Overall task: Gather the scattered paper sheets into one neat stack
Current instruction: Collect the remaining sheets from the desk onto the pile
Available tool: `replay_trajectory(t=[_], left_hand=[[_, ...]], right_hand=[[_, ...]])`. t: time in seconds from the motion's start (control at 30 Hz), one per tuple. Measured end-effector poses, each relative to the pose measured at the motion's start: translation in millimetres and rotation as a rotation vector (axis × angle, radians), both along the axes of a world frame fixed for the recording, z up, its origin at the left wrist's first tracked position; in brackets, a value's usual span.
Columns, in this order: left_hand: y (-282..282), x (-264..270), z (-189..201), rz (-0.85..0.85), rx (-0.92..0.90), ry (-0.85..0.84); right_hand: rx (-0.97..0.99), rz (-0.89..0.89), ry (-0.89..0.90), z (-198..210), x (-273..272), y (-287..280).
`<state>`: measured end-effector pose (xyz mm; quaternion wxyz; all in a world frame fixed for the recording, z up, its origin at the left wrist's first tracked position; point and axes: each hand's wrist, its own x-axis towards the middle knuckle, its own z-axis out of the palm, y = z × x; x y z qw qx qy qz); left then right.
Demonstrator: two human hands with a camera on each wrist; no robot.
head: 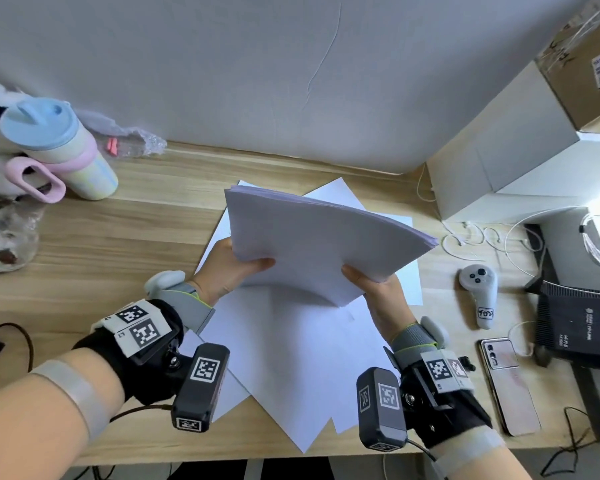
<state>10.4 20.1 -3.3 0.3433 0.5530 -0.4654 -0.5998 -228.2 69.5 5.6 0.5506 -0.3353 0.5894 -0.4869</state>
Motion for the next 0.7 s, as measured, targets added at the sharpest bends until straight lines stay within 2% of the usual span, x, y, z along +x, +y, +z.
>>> replay_trajectory(t=[0.13,0.33,0.47,0.53,0.6,0.7], left_hand=[[-1.0,-4.9,-0.7,-0.021,-0.002,-0.045],[0.6,-18.4,3.9,0.056,0.045,-0.083],[-4.9,-18.1,10.0,-0.085,0.055,-0.068],[-8.8,-12.0,4.3,-0.087,0.138,-0.025],[-9.3,-1.3,-7.1,-0.001,0.306,-0.033],[-2.1,24.5,-31.2,0.040,0.455,-0.286]], right_hand=[[0.031,0.026,0.020,-5.8,1.8,1.0],[0.034,-0.004,0.117,-14.9,7.4,5.5],[0.082,-0.085,0.182,-21.8,-0.3,6.8],[0.132,-0.147,0.238,-28.9,-8.4,10.0],[0.203,-0.217,0.259,-37.2,-19.6,17.1],[0.323,-0.273,0.254,-48.3,-35.9,31.8]])
